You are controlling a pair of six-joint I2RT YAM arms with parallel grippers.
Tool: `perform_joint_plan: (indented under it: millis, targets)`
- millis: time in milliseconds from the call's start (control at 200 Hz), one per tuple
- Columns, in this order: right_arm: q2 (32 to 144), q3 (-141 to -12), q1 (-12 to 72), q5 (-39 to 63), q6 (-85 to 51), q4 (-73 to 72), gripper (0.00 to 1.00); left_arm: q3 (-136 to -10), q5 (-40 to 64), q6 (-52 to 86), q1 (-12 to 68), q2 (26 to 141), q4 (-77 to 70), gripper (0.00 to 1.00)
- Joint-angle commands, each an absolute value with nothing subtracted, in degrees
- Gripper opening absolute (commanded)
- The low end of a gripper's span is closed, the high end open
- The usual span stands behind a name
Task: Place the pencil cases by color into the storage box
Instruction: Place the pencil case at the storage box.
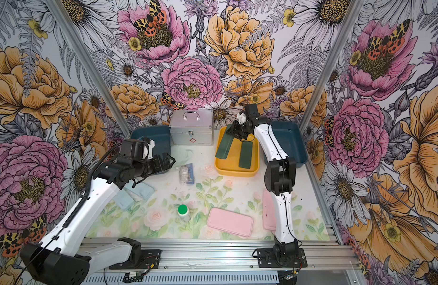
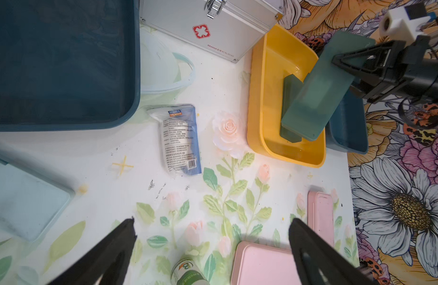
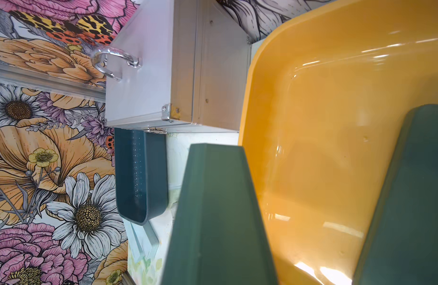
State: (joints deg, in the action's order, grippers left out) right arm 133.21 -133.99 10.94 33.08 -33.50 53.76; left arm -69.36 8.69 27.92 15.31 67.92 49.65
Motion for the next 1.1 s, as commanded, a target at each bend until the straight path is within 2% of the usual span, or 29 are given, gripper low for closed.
perform_joint_plan:
  millis: [0,875,991,1096]
  targets:
    - [135.6,-136.1,10.8,31.8,-35.1,57.6,0.15,-71.4,10.4,26.2,13.7,68.1,51.1,0.99]
    - [150.0,-142.6,8.9,33.3,-41.8,59.6,0.16,-74.3,16.1,22.3,6.3,77.3,51.1,0.99]
    - [150.4,-142.6,8.7,32.2,-42.1,59.5,0.21,-74.5,16.9,21.5,5.7,78.1,51.0,0.99]
    - [150.2,-142.5,8.6,31.2,-42.5,59.5,0.32,-74.4,17.7,20.8,4.9,78.5,51.0,0.99]
